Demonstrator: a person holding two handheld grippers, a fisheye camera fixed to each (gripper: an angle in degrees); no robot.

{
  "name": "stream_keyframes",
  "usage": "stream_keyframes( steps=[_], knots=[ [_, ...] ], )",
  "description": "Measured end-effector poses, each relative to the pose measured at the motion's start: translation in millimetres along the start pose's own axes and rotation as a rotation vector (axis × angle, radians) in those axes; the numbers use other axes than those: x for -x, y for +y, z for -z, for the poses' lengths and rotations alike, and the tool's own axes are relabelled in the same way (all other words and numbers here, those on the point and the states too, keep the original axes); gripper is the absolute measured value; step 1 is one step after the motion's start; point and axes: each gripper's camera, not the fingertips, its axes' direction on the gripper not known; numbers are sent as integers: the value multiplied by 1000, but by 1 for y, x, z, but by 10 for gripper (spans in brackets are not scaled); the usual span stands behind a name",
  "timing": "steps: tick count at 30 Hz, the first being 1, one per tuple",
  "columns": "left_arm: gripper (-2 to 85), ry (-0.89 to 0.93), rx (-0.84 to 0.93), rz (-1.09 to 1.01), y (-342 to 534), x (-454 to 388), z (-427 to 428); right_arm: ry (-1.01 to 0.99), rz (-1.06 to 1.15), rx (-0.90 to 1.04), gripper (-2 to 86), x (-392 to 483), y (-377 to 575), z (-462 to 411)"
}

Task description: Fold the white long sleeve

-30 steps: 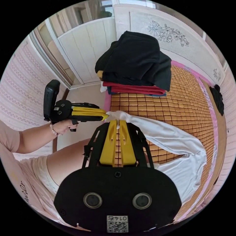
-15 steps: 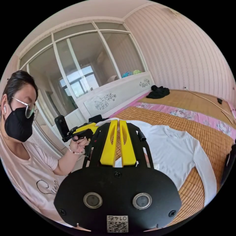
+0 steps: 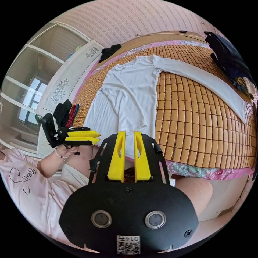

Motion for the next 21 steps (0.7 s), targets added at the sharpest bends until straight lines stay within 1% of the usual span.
stream_keyframes(
  steps=[5, 7, 9, 10, 17, 19, 21],
  knots=[
    [67, -49, 62, -24, -34, -4, -46, 128, 93, 24, 56, 3, -22, -14],
    [70, -46, 77, -30, -45, -5, -60, 178, 109, 66, 48, 3, -30, -25],
    [73, -50, 81, -29, -55, -6, -71, 258, 111, 135, 6, 1, -37, -37],
    [73, -51, 79, -30, -57, -6, -73, 275, 110, 137, 3, 0, -37, -36],
    [76, -81, 68, -47, -78, -6, -91, 256, 41, 22, -1, -26, -37, 15],
    [78, -66, 85, -45, -84, -3, -97, 199, 57, 5, 11, -27, -38, 23],
    [77, -75, 68, -46, -88, -2, -99, 133, 83, 42, 52, -23, -41, 19]
  ],
)
